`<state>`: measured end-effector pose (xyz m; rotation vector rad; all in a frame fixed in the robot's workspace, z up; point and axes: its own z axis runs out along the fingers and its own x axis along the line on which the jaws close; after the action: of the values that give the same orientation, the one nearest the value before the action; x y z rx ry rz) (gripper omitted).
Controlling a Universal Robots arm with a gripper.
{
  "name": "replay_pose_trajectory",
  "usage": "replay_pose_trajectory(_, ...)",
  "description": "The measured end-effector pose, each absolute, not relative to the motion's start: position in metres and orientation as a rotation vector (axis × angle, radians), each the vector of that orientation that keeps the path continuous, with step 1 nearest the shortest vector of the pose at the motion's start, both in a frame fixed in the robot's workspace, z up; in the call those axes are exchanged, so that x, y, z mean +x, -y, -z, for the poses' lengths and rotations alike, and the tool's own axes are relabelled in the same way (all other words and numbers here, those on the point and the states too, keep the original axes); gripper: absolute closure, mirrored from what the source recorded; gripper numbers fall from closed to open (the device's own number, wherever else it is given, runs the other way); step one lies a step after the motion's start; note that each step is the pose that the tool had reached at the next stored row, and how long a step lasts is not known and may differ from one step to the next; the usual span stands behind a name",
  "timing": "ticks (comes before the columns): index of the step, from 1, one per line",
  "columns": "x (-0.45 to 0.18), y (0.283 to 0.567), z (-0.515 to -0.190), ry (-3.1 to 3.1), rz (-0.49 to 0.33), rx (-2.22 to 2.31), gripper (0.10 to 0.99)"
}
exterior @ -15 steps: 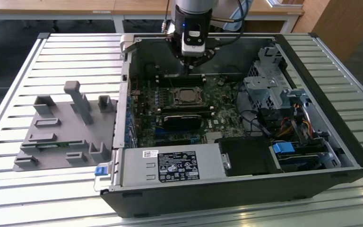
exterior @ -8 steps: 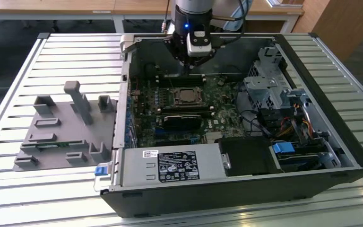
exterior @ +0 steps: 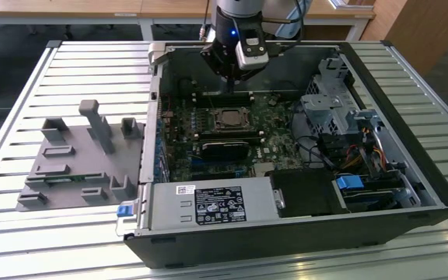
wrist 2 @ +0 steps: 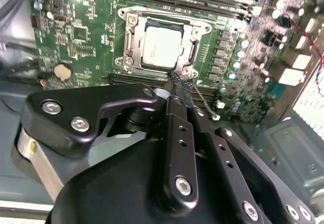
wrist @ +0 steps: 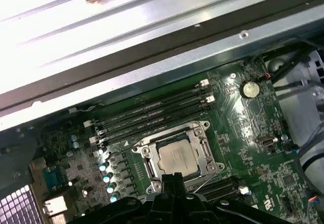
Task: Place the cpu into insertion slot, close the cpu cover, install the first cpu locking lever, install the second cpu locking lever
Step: 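Install the first cpu locking lever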
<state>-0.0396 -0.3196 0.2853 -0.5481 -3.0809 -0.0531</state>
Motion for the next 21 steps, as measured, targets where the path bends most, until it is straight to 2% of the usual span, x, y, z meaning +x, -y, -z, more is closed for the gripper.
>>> replay_pose_trajectory(21,-0.0427,0.3196,-0.2838,3.129,0.053,-0.055,0.98)
